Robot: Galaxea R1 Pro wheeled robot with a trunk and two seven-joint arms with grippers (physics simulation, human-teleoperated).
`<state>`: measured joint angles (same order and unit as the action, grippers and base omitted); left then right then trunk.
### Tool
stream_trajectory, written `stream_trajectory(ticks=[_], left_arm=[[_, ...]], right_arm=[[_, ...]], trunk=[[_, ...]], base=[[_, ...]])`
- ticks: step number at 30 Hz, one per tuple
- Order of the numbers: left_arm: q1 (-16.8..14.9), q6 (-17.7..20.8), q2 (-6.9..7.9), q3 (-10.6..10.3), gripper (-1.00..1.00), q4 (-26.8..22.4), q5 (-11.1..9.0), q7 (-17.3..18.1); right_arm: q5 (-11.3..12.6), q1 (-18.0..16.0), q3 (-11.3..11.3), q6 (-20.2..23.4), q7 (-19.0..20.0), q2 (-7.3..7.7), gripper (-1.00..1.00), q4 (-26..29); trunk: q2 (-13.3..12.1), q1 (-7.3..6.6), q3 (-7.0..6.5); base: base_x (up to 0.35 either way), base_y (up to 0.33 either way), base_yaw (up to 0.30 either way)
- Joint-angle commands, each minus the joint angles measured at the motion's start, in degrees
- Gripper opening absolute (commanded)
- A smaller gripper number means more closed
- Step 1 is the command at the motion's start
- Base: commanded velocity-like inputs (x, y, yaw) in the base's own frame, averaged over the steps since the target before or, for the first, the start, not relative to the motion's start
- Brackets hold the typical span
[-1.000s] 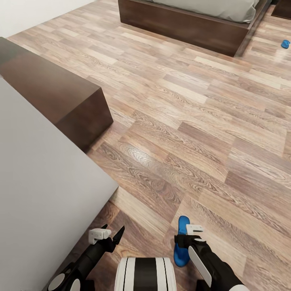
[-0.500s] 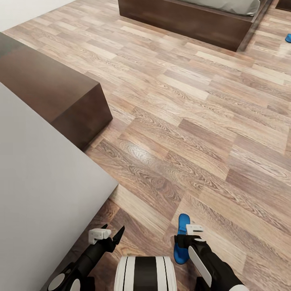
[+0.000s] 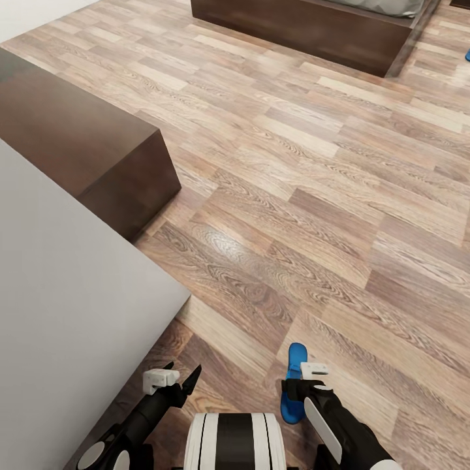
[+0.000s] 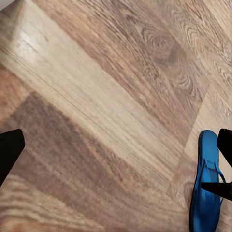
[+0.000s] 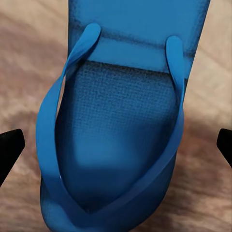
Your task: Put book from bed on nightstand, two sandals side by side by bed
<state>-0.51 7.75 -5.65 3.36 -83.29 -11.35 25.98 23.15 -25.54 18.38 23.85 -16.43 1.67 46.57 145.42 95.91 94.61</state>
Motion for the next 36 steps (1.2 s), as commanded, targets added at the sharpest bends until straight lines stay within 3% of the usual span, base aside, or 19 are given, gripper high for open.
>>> stream_trajectory(ticks=[1,19,20,36], left_arm=[[-0.02,0.60,-0.06,0.16,1.00,-0.03,-0.60,0.39],[-0.02,0.60,-0.06,0.16,1.00,-0.03,-0.59,0.39],[-0.02,0.60,-0.06,0.16,1.00,-0.03,-0.59,0.39],[-0.02,0.60,-0.06,0.19,1.00,-0.03,-0.58,0.39]], right_arm=[[0.60,-0.03,0.34,0.15,-0.56,0.09,1.00,0.10],[0.58,-0.03,0.34,0.15,-0.58,0.08,1.00,0.10],[0.58,-0.03,0.34,0.15,-0.59,0.08,-1.00,0.10],[0.58,-0.03,0.34,0.15,-0.60,0.09,-1.00,0.15]], trunk=[[0.01,-0.01,0.03],[0.01,-0.01,0.03],[0.01,-0.01,0.03],[0.01,-0.01,0.03]], base=[[0.000,0.000,0.000],[0.000,0.000,0.000],[0.000,0.000,0.000],[0.000,0.000,0.000]])
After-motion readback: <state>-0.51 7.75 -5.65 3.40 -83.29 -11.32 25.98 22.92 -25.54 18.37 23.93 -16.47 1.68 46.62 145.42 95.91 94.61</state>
